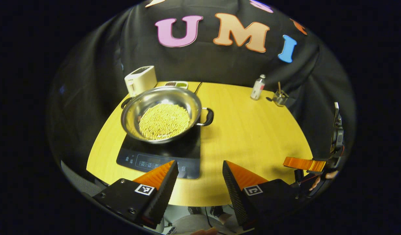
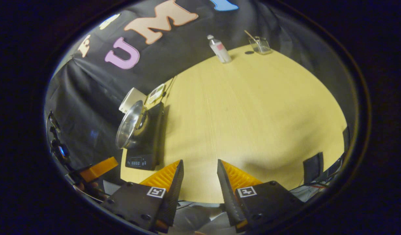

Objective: First push the handle of the pot to place it horizontally, then grasp the pot with both hands and set it on the induction cooktop.

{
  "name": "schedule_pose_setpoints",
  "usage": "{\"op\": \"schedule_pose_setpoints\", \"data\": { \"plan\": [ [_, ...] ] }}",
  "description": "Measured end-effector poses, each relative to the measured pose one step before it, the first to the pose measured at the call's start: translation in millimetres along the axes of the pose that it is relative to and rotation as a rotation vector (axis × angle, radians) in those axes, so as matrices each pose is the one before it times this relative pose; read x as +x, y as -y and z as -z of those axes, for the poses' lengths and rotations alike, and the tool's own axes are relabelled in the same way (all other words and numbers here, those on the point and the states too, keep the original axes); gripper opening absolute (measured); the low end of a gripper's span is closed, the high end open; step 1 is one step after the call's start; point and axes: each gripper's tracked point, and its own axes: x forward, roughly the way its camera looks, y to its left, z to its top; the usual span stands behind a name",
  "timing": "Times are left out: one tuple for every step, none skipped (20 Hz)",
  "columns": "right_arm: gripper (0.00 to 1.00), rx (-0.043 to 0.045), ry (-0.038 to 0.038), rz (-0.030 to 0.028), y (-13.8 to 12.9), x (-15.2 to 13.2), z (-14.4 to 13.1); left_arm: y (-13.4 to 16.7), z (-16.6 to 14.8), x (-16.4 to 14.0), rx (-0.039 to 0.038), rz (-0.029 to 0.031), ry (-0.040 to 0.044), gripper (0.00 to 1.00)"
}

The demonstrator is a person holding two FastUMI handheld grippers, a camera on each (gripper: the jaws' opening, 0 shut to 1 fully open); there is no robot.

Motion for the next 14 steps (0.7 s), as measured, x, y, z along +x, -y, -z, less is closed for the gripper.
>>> {"op": "schedule_pose_setpoints", "data": {
  "plan": [
    [0.62,-0.02822,0.04848,0.01617,-5.86,-12.22,-16.85,4.21,-10.85,-7.78,0.02402,0.02071,0.02492,0.84],
    [0.62,-0.02212,0.04637,0.00998,-8.62,-14.55,-20.78,2.51,-14.97,-9.78,0.02140,0.01717,0.03639,0.84],
    [0.62,-0.01919,0.05364,0.00382,-13.70,-18.37,-18.31,1.42,-20.11,-12.39,0.01446,0.01413,0.05208,0.84],
    [0.62,-0.03120,0.05324,-0.00997,-16.67,-17.54,-21.65,1.21,-23.27,-12.61,0.00847,0.01227,0.06524,0.84],
    [0.61,-0.05244,0.06470,-0.00084,-15.48,-13.60,-23.41,-2.43,-26.64,-10.68,0.00557,-0.00082,0.07777,0.84],
    [0.61,-0.06268,0.06658,0.01524,-10.39,-11.68,-23.49,-5.57,-26.12,-11.94,-0.00331,-0.00578,0.07215,0.83],
    [0.61,-0.04628,0.07191,0.01605,-11.55,-16.13,-20.95,-3.09,-26.11,-12.61,-0.00405,-0.00048,0.06939,0.87],
    [0.61,-0.02789,0.07311,0.00294,-14.89,-15.80,-27.90,3.32,-26.54,-14.07,0.00426,0.01274,0.08766,0.83],
    [0.62,-0.02130,0.07023,0.00025,-16.72,-16.22,-26.50,2.40,-25.38,-12.19,0.01295,0.00516,0.08553,0.83],
    [0.62,-0.01052,0.09588,0.01056,-11.83,-17.25,-29.50,-1.76,-19.13,-6.70,0.01441,-0.00398,0.07381,0.83],
    [0.63,-0.01498,0.08599,0.00967,-8.66,-9.45,-23.64,-2.75,-16.28,-5.43,0.01659,-0.00901,0.05127,0.83],
    [0.64,-0.03580,0.06216,0.00712,-4.31,-6.63,-18.04,-6.42,-8.06,-5.55,0.01194,-0.02017,0.02699,0.83],
    [0.62,-0.04663,0.02771,0.01813,1.12,-4.24,-6.18,-7.91,-5.30,-4.74,0.00729,-0.02349,0.02255,0.78],
    [0.63,-0.05171,0.02158,0.01530,1.46,-5.86,-4.62,-1.44,-3.89,-3.40,-0.00258,-0.00083,0.01481,0.83]
  ]
}}
